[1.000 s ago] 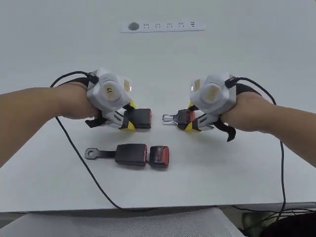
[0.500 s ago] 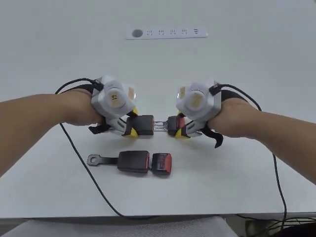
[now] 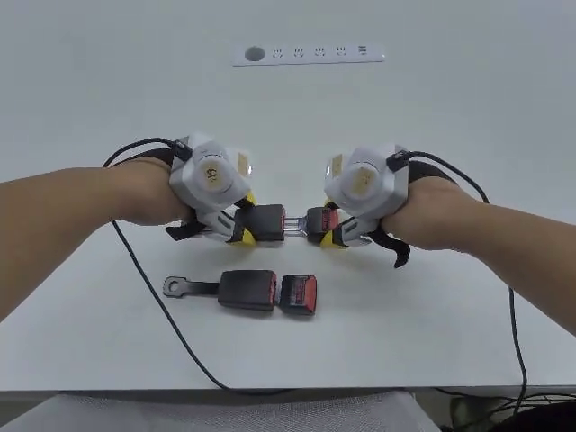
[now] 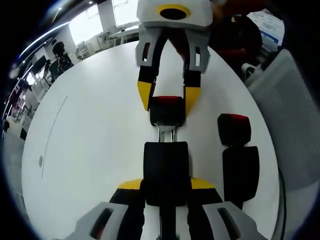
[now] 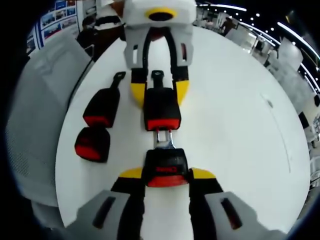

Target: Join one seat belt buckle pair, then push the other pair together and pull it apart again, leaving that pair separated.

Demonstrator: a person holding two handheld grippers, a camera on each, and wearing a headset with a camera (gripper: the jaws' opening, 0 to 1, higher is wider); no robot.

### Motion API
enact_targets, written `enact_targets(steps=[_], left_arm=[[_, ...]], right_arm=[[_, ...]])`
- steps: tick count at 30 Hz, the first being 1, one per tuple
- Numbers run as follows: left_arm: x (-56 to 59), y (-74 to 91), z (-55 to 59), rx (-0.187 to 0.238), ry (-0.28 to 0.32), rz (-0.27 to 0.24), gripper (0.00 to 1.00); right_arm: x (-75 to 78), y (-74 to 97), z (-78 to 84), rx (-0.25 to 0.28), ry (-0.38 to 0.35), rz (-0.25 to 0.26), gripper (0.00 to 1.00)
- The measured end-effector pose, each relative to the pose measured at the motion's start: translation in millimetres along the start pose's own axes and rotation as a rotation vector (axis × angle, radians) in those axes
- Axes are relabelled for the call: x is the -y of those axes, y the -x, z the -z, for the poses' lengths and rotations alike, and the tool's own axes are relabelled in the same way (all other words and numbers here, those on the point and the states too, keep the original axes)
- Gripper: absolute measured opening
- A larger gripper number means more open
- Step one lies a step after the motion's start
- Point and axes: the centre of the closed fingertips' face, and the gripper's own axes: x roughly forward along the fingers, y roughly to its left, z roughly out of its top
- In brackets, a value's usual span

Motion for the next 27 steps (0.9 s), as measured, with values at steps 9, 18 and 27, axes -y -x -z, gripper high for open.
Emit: enact_targets(steps=[9,18,27], left_arm=[[-0.1,-0.3,0.4,0.004,0.000,0.004,0.33],[-1.6,0.6,2.1,0.039,0.017,-0.007,0.33],[-1.7,0.0,1.1,0.035,0.023,-0.012,0.33]], right_arm=[[-0.6,-4.9,-6.4,0.046,-0.023,-0.016,0.31],[-1.6,-14.7,-24.6,0.024,-0.002,-0.014,0.30],[-2.2,-14.0,-23.0,0.042,-0.024,-0.017,0.31]])
